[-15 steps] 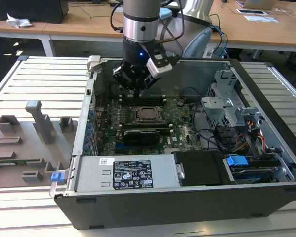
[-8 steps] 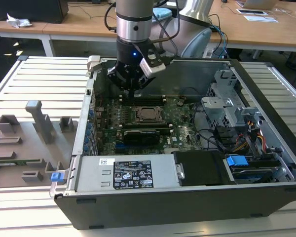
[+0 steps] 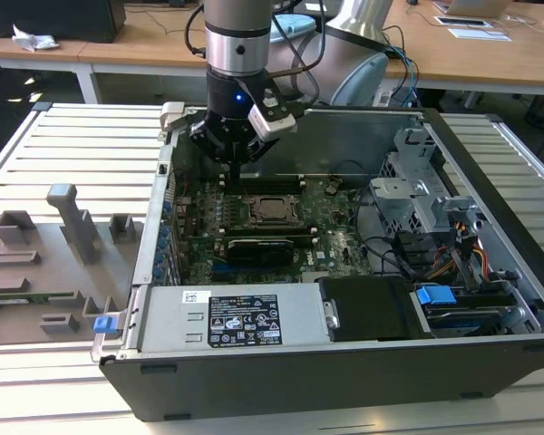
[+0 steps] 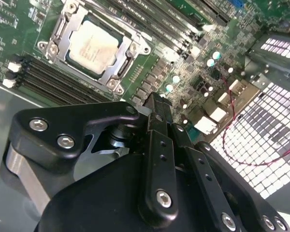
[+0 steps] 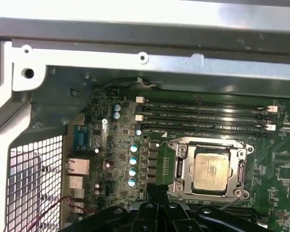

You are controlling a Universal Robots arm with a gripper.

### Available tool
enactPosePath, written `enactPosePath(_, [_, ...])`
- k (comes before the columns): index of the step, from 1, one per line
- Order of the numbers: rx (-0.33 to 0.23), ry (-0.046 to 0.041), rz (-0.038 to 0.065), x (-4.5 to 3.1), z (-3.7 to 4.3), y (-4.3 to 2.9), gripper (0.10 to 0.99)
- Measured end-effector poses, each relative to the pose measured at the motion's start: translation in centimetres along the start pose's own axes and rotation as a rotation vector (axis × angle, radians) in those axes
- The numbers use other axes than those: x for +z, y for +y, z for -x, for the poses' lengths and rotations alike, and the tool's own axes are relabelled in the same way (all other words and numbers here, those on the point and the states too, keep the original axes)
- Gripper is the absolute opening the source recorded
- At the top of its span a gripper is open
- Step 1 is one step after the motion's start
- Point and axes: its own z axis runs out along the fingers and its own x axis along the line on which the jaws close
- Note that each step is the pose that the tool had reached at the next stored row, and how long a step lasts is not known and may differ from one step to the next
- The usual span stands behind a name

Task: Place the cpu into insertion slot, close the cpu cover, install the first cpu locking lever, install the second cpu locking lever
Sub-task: 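Install the first cpu locking lever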

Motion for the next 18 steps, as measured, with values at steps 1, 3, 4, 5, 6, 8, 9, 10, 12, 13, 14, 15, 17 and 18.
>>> enactPosePath(1, [0.000, 0.0000, 0.000, 0.00, -0.03, 0.21, 0.106])
enactPosePath(3, [0.000, 0.0000, 0.000, 0.00, -0.14, 0.75, 0.106])
enactPosePath(4, [0.000, 0.0000, 0.000, 0.00, -0.20, 0.91, 0.106])
enactPosePath(5, [0.000, 0.0000, 0.000, 0.01, -0.31, 1.18, 0.106])
enactPosePath(6, [0.000, 0.0000, 0.000, 0.02, -0.40, 1.37, 0.106])
enactPosePath(8, [0.000, 0.0000, 0.000, 0.03, -0.62, 1.77, 0.106])
enactPosePath(9, [0.000, 0.0000, 0.000, 0.04, -0.72, 1.94, 0.106])
enactPosePath(10, [0.000, 0.0000, 0.000, 0.05, -0.80, 2.08, 0.106])
enactPosePath(12, [0.000, 0.0000, 0.000, 0.06, -0.98, 2.36, 0.106])
enactPosePath(13, [0.000, 0.0001, 0.000, 0.06, -1.11, 2.57, 0.106])
enactPosePath(14, [0.000, 0.0001, 0.000, 0.07, -1.17, 2.69, 0.106])
enactPosePath(15, [0.000, 0.0001, 0.000, 0.09, -1.20, 2.82, 0.106])
enactPosePath(17, [0.000, 0.0001, 0.000, 0.17, -1.18, 3.04, 0.106])
enactPosePath(18, [0.000, -0.0001, 0.000, 0.29, -1.16, 3.24, 0.106])
